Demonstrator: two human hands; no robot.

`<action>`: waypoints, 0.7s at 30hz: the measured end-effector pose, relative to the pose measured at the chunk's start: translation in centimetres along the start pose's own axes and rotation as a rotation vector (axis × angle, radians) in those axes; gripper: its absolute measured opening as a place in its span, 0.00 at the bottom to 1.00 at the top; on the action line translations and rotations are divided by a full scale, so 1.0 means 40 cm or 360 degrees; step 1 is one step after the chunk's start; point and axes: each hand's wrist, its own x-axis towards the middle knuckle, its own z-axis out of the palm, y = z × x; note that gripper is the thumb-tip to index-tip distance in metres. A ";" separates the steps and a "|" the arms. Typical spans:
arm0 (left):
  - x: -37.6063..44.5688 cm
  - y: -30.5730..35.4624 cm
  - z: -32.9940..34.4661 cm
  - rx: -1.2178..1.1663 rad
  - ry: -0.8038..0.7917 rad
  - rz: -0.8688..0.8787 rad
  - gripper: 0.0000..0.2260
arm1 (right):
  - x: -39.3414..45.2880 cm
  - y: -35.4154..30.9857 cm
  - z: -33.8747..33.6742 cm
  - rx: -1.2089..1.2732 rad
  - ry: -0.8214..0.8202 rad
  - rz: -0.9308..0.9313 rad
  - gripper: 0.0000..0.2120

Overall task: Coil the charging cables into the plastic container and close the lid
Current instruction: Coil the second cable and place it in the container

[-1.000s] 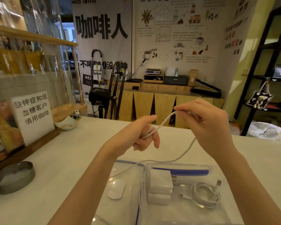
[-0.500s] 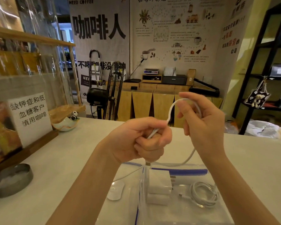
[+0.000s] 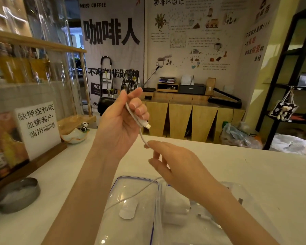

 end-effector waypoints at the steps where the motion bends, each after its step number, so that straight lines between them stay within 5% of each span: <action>1: 0.002 0.001 0.002 0.0101 0.0076 0.0071 0.19 | 0.000 -0.001 0.000 0.0025 -0.0008 0.0017 0.16; 8: 0.000 -0.002 -0.003 0.0844 0.0191 0.0428 0.17 | 0.006 0.017 0.003 0.0109 -0.0042 0.0218 0.10; 15: 0.001 -0.026 -0.030 0.2030 0.0198 0.0760 0.13 | 0.008 0.008 -0.015 0.0028 0.0207 -0.0095 0.14; 21: -0.008 -0.049 -0.016 0.2532 -0.0064 0.0297 0.16 | 0.021 0.022 -0.068 -0.0125 0.0632 -0.0278 0.13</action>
